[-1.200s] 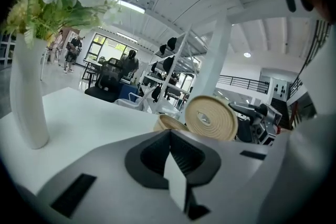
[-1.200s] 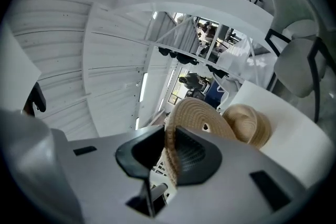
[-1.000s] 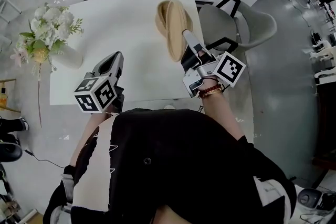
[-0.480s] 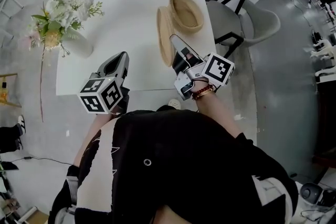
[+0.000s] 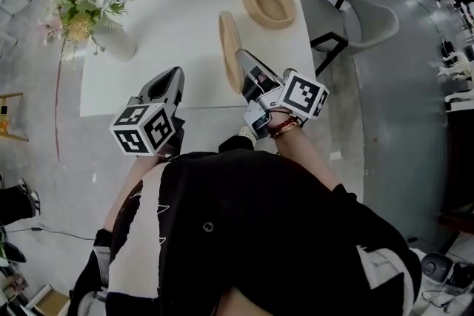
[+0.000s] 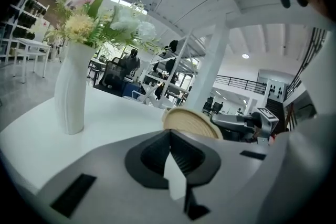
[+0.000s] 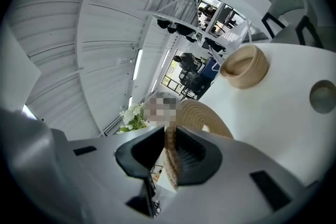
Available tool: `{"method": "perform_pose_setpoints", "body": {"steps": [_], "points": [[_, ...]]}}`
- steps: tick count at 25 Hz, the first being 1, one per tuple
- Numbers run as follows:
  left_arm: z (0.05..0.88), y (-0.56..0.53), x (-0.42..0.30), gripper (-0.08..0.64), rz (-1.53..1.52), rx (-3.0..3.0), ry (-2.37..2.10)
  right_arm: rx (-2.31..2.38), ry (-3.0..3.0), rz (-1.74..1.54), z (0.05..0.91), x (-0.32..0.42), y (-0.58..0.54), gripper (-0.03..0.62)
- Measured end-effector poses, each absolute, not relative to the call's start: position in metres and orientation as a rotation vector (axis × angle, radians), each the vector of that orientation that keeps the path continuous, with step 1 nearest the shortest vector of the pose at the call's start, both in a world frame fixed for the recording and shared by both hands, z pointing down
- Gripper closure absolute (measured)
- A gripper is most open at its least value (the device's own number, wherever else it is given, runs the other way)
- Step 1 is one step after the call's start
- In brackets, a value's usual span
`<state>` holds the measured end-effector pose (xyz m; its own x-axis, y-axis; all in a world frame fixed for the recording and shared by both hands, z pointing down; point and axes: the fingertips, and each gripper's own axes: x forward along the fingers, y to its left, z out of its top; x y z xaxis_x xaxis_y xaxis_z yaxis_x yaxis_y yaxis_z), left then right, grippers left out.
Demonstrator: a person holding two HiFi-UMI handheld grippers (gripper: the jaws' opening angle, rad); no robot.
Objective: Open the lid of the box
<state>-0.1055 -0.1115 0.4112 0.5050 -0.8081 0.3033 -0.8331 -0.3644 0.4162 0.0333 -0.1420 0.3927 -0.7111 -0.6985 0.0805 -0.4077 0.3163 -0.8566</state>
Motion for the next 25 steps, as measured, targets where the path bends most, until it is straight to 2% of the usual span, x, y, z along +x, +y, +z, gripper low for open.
{"method": "perform_pose_setpoints", "body": {"steps": [25], "points": [[0.420,-0.078,-0.115,0.549,0.052,2.234,-1.279,-1.086,2.303,-1.374,0.414,0.023,-0.098,0.515]]}}
